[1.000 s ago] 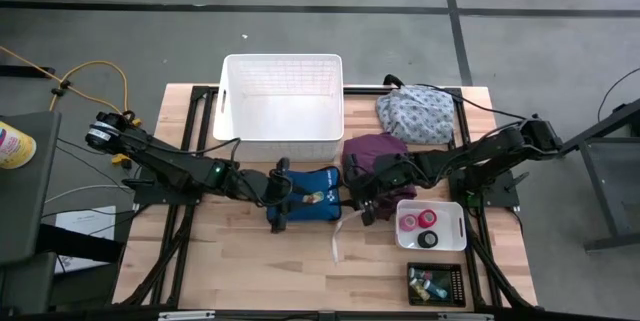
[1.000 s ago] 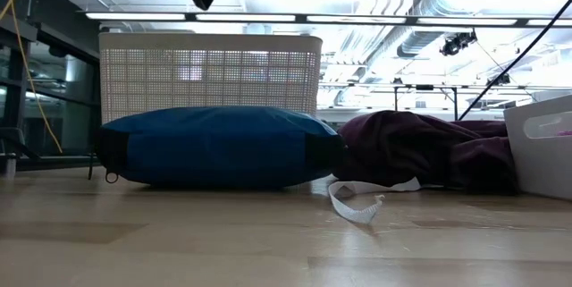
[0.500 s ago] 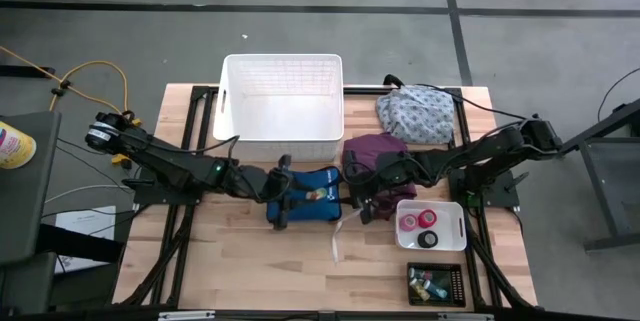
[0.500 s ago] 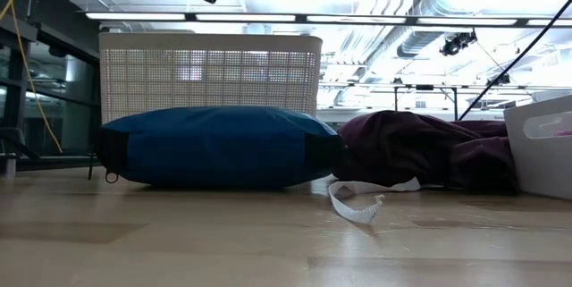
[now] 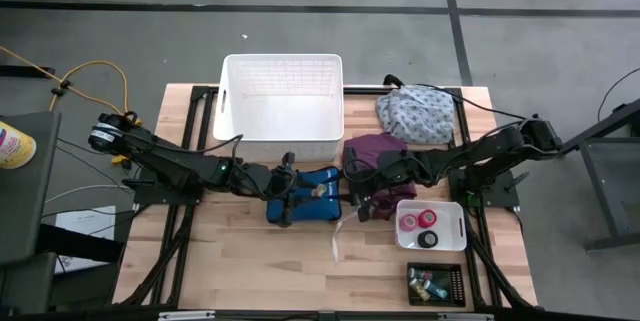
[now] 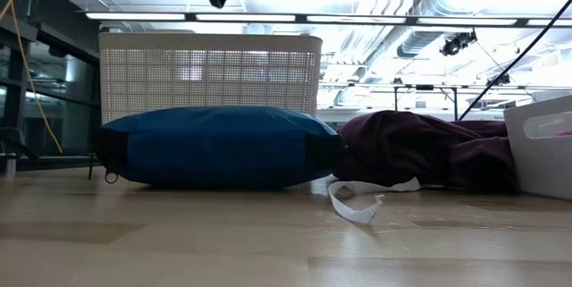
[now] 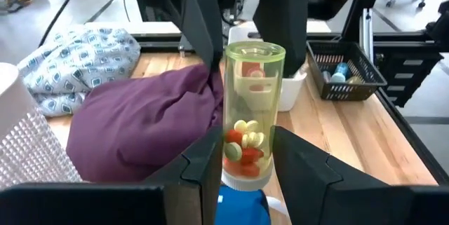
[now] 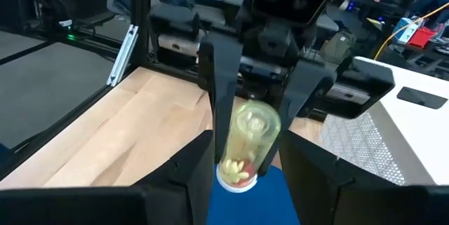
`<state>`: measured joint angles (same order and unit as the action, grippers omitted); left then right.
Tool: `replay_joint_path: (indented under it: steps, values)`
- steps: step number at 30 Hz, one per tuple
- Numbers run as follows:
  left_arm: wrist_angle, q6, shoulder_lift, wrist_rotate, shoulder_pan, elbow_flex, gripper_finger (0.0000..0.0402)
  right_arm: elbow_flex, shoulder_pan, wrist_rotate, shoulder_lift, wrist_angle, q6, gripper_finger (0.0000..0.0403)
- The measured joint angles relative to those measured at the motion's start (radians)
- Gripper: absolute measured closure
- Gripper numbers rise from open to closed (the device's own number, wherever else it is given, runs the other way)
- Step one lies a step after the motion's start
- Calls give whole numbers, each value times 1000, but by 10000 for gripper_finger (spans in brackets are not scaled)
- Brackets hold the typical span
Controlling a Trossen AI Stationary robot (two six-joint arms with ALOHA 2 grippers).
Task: Pick & Place Medicine items
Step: Put the yellow pill bottle into the black bin
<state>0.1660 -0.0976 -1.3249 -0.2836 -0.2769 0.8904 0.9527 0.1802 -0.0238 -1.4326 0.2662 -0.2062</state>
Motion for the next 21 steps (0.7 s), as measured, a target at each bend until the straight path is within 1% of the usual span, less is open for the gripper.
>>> replay_joint_path:
  steps: [15, 21]
  values:
    - [60, 19, -4, -1, -3, 0, 287, 0, 0, 1, 0, 1, 0, 254]
    - [67, 20, -4, -1, -3, 0, 287, 0, 0, 13, 0, 27, 0, 254]
